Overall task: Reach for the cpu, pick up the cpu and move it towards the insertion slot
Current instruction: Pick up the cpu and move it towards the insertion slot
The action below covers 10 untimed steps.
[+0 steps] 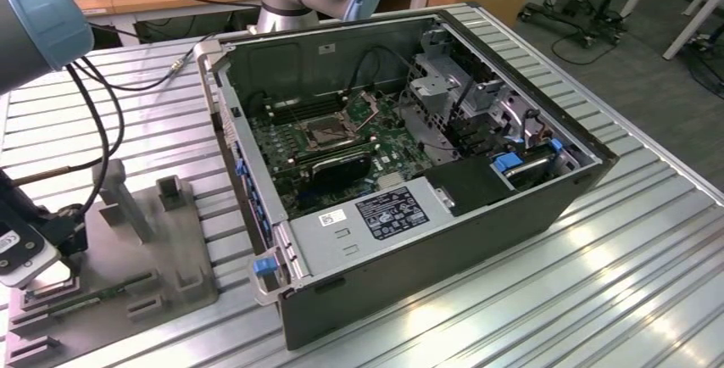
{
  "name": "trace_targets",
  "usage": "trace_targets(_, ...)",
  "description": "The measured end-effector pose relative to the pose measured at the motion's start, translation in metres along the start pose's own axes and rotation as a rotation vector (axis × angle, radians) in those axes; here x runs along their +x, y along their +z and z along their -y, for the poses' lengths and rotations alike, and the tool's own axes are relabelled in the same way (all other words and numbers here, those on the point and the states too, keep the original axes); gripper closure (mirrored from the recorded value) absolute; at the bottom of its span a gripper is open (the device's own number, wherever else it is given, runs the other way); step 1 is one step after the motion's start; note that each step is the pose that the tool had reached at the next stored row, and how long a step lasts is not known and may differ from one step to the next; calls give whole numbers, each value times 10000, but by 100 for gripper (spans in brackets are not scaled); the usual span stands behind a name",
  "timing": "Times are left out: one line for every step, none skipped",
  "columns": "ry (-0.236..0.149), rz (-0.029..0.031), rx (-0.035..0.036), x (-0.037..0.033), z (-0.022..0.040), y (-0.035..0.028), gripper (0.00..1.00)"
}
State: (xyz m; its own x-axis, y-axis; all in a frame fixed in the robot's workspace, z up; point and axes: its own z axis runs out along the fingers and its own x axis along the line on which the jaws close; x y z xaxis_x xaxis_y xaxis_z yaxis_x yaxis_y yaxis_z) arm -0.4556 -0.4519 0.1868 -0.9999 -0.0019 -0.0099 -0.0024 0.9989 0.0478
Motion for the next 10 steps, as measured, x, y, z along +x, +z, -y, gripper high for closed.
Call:
trace_targets(0,-1,0,0,0,-1,45)
trace_targets(0,-2,1,0,0,-2,45)
trace_targets(0,-3,2,0,0,-5,45)
trace_targets(0,-3,2,0,0,-7,45)
trace_targets(0,-3,2,0,0,-8,45)
trace_targets(0,-3,2,0,0,-10,45)
trace_targets(0,-4,2,0,-1,-14,45)
trace_targets(0,-5,3,0,-1,-19,45)
trace_targets(0,-5,3,0,-1,-24,45)
trace_targets(0,-2,1,0,-1,-26,45)
